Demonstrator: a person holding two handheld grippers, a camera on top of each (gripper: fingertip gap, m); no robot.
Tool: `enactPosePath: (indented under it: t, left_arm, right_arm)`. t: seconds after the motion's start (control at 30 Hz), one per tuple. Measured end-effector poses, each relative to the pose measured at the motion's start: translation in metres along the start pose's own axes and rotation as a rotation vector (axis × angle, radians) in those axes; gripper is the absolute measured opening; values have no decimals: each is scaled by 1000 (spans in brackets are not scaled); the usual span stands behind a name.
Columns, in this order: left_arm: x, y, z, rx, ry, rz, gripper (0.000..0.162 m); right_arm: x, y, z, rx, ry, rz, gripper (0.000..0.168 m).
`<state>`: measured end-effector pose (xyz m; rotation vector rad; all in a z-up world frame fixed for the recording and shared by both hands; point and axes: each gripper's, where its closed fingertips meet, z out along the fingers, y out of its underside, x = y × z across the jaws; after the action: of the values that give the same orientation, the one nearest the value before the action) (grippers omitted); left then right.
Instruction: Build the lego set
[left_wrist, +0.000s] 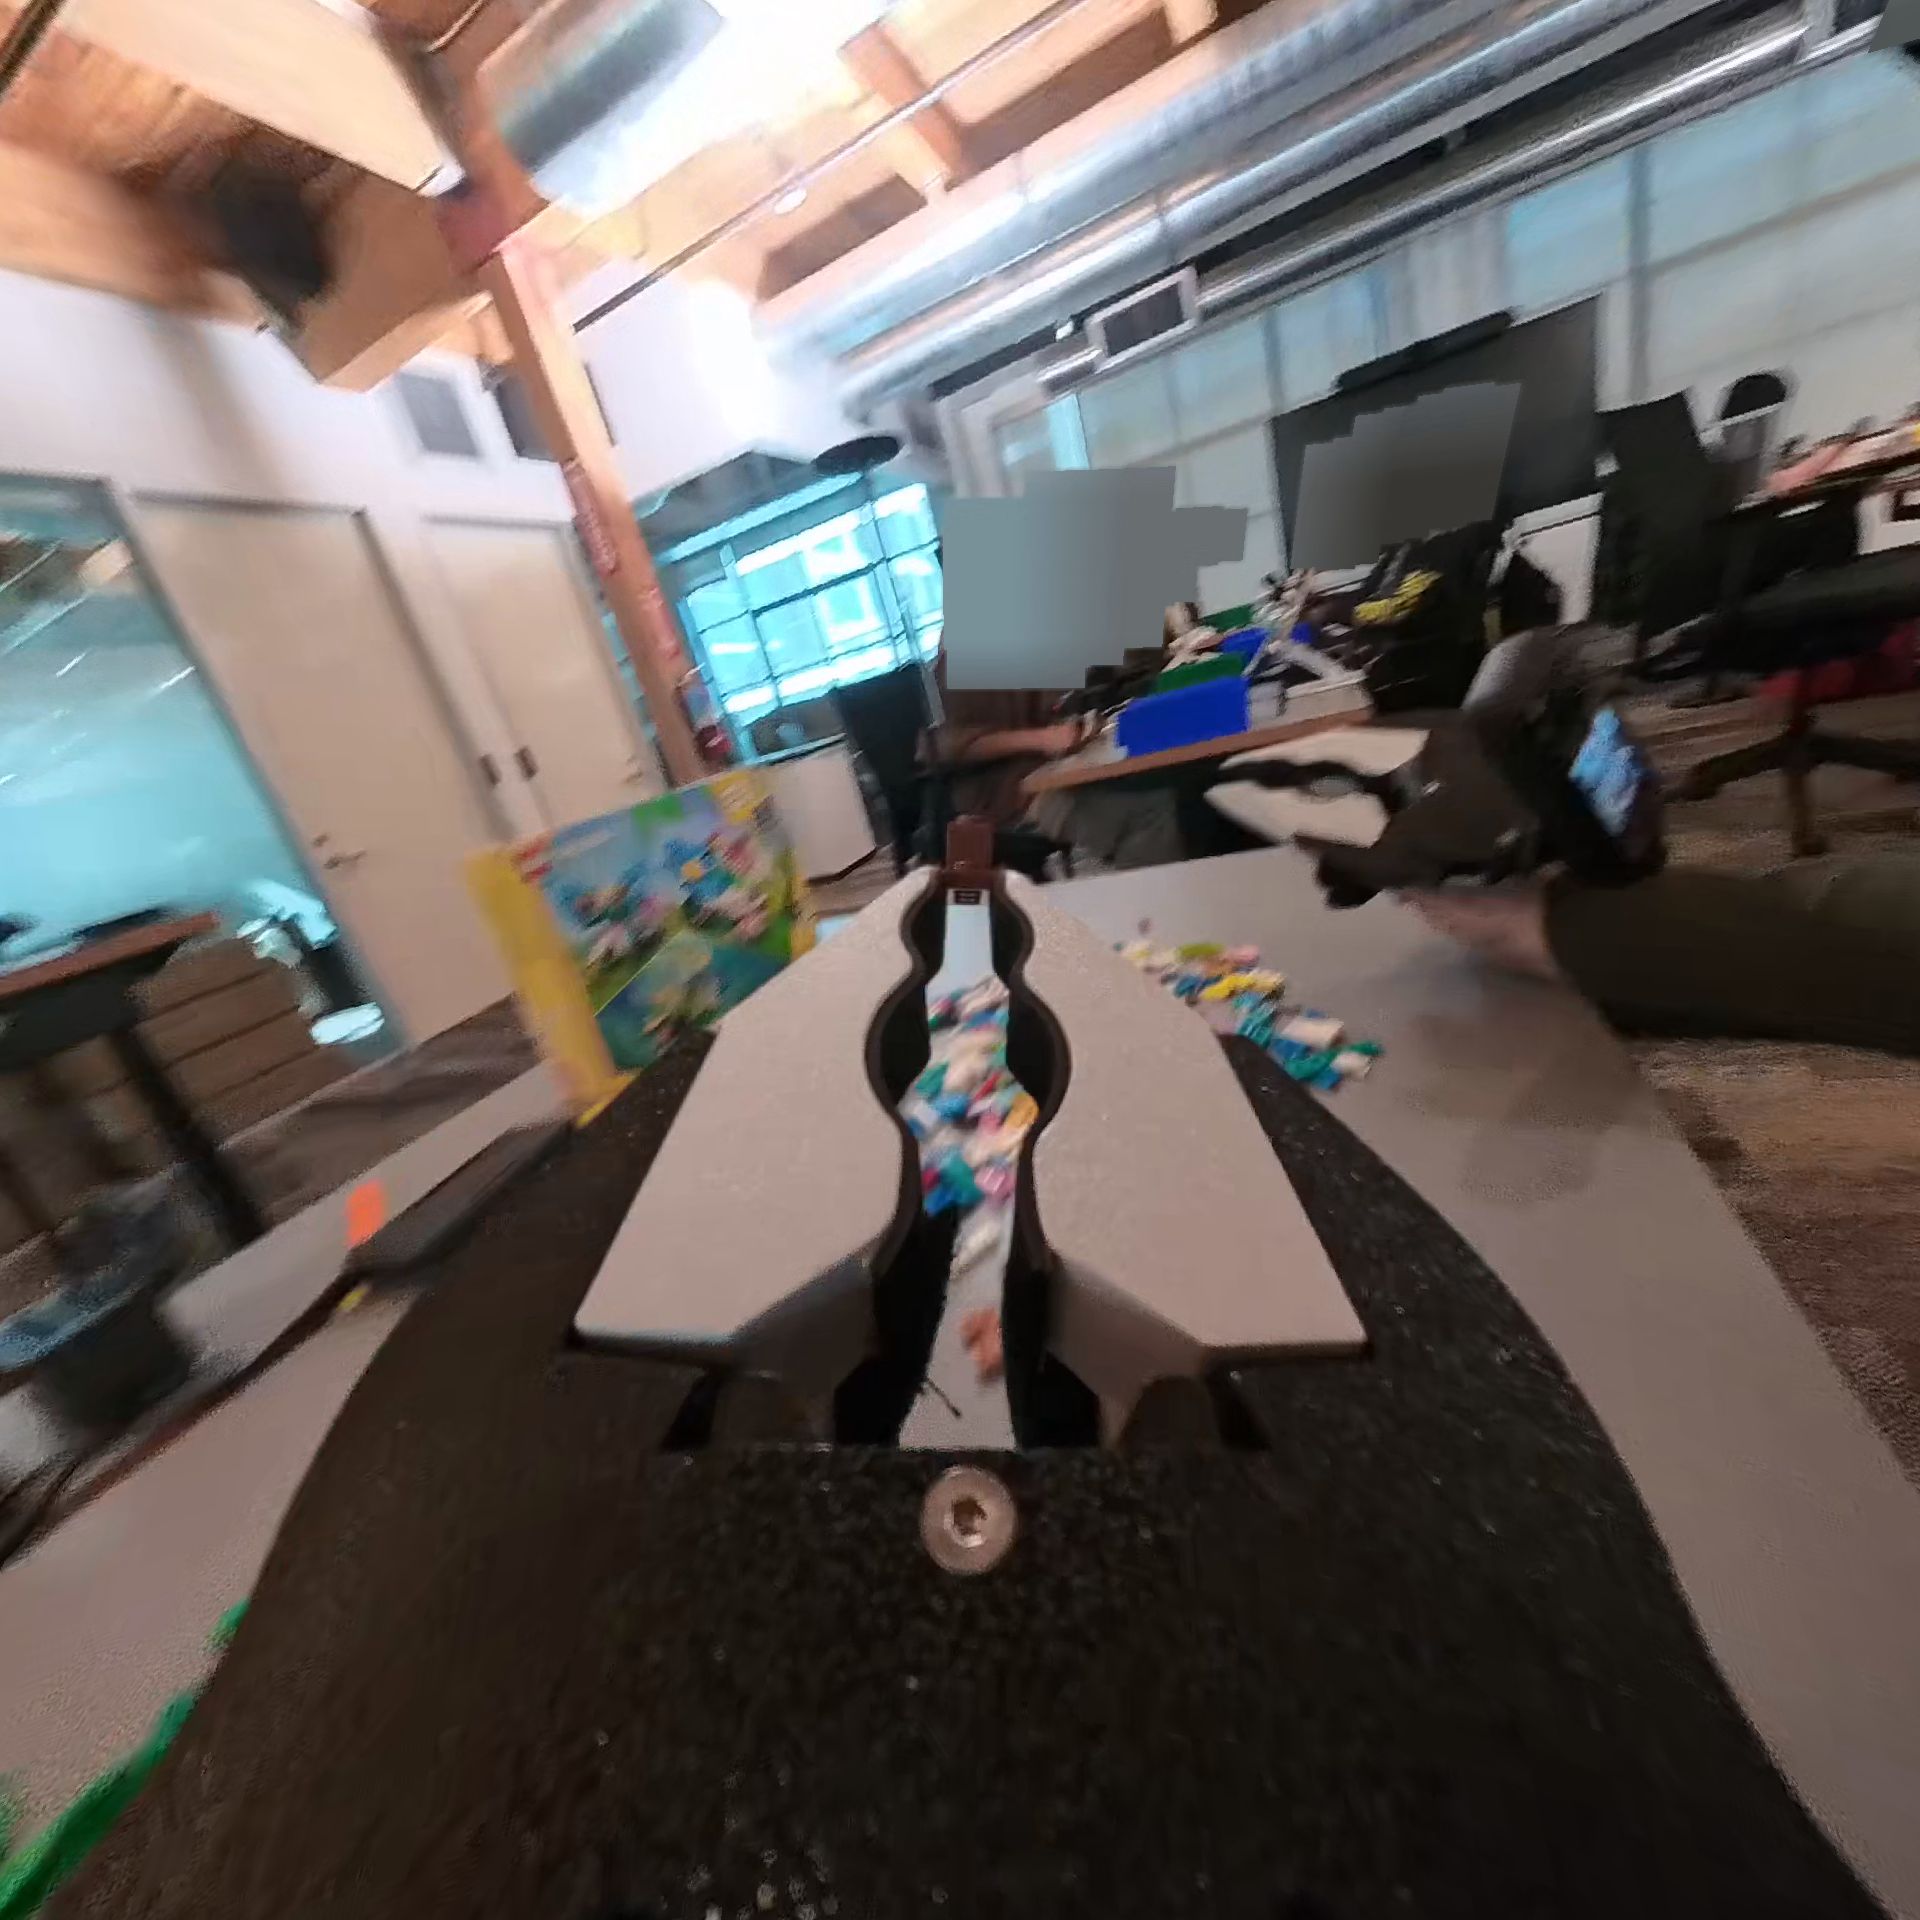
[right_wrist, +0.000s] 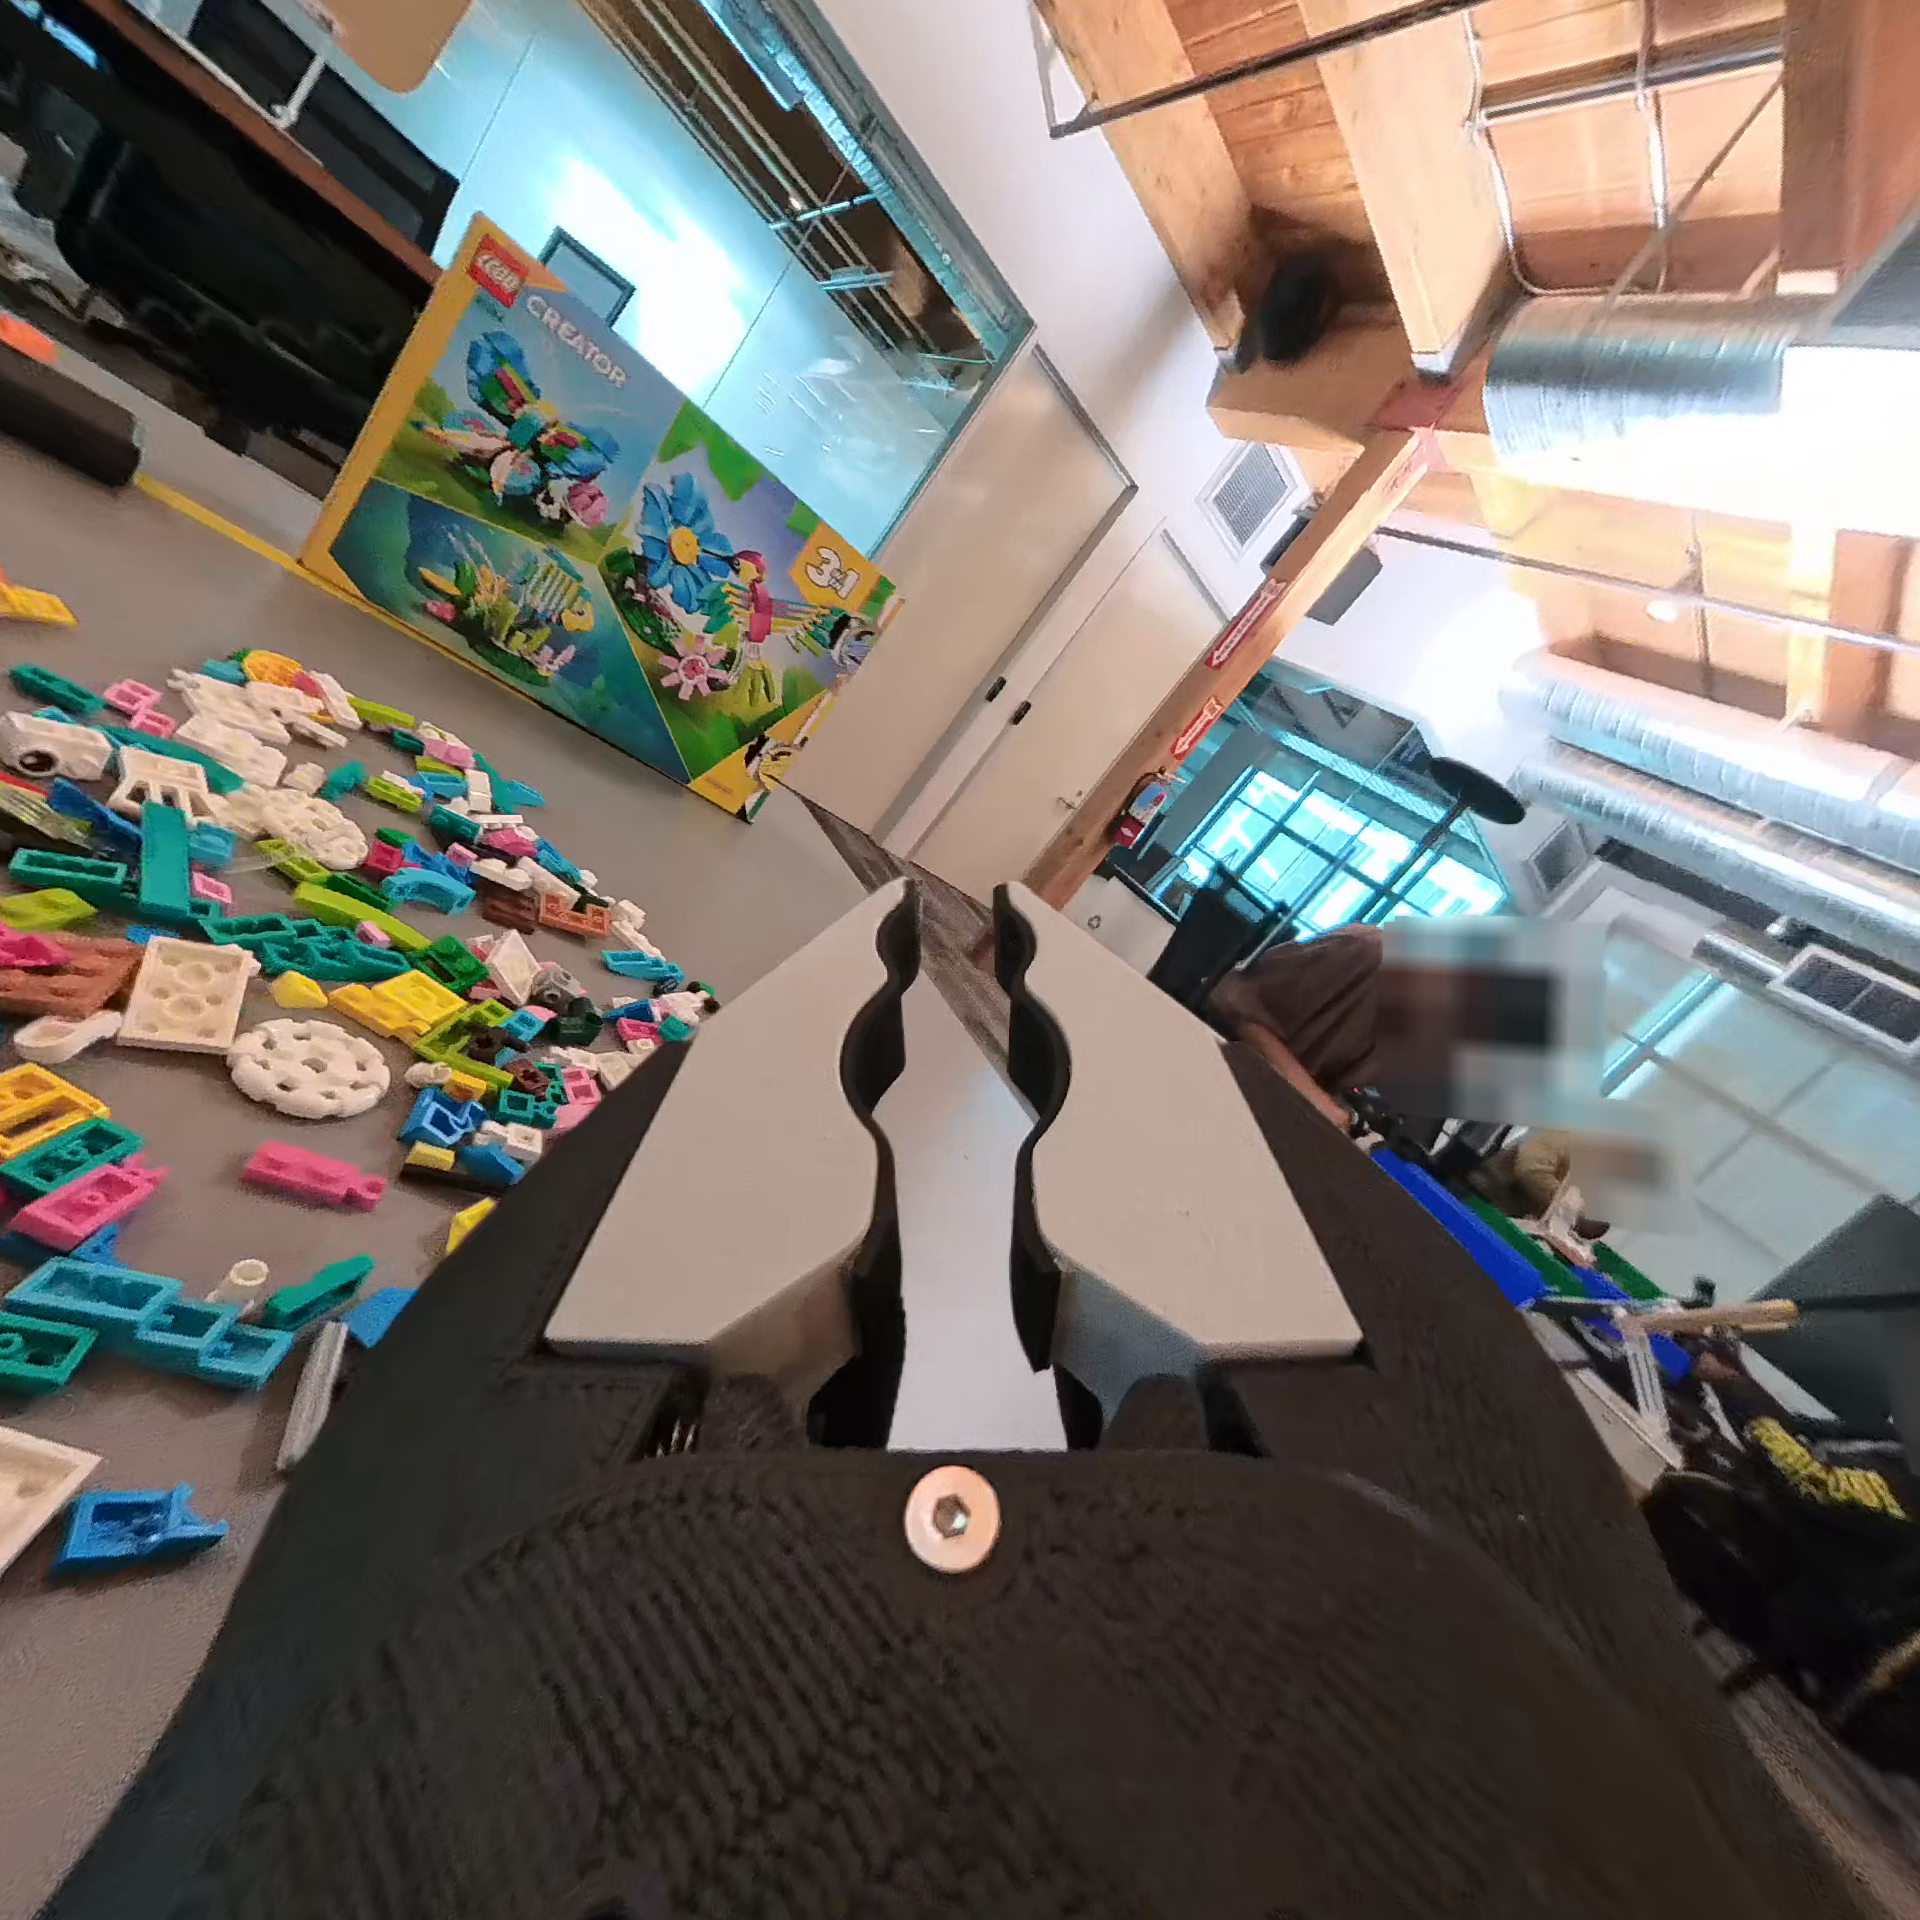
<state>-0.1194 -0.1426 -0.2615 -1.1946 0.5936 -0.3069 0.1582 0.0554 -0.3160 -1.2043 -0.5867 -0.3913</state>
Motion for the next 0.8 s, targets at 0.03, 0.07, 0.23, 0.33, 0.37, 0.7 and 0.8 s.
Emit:
enactPosePath:
  t: [0.03,0.07,0.23,0.33,0.37,0.7,0.8]
  left_arm:
    - [13,-6,19,24,40,9,5]
    - [25,-10,38,42,76,17,5]
    - [91,8,123,92,204,-35,5]
    - [128,34,159,69,229,-75,6]
    - [136,37,168,73,229,-81,6]
    - [153,42,191,116,228,-145,5]
    - [169,32,177,168,324,-139,5]
  right_arm:
    - [-3,0,2,8,-14,-4,12]
    - [-6,0,3,15,-30,-10,11]
    - [4,5,5,30,-26,69,10]
    - [6,9,8,18,-29,111,10]
    - [6,10,8,16,-34,120,9]
    - [8,19,14,-34,1,80,5]
    - [17,28,14,-67,26,194,6]
